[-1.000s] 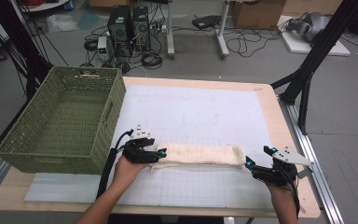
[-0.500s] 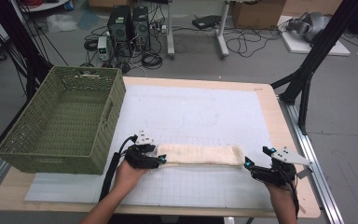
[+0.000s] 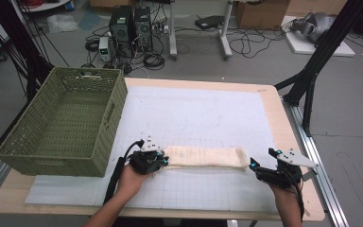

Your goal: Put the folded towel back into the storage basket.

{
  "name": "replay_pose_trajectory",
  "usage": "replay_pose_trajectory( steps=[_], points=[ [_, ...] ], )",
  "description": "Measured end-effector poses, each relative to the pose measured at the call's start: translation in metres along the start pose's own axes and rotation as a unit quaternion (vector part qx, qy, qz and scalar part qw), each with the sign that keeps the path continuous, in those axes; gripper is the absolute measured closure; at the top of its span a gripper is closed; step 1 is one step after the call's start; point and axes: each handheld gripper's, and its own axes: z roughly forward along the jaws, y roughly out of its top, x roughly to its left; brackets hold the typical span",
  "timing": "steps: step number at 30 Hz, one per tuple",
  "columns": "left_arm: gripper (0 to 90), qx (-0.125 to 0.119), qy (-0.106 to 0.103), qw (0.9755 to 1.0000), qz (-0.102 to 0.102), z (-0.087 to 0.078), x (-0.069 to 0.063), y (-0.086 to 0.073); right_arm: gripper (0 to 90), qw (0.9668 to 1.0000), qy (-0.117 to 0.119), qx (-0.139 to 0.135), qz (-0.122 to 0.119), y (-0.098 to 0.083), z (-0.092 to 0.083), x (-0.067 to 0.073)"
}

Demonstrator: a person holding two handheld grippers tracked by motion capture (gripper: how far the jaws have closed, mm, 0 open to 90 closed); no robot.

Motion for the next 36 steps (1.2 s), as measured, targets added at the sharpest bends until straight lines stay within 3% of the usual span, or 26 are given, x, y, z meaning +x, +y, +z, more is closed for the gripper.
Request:
replay_pose_trajectory(
  steps=[7,13,21,27,32,36],
  points=[
    [82.9,-0.03,-0.003,0.9996,0.001,-0.005,0.001,-0.002,15.8,0.9999,0.005,0.011,0.0,-0.002,0.006,0.0],
    [82.9,-0.08,-0.02,0.9965,-0.005,-0.018,0.002,-0.001,15.8,0.9995,0.011,0.027,0.013,-0.003,0.018,0.004],
    [82.9,-0.099,-0.024,0.9948,-0.002,-0.024,0.003,-0.002,17.3,0.9992,0.016,0.035,0.007,0.0,0.032,0.012],
    [82.8,-0.105,-0.028,0.994,0.002,-0.026,0.002,-0.003,20.8,0.9973,0.014,0.072,0.005,-0.004,0.045,0.018],
    [82.8,-0.109,-0.03,0.9936,0.004,-0.027,0.003,-0.005,29.7,0.9932,0.03,0.113,0.002,-0.012,0.053,0.02],
    [82.7,-0.11,-0.033,0.9934,0.006,-0.027,0.004,-0.005,51.1,0.9907,0.069,0.115,0.022,-0.013,0.052,0.019]
  ],
)
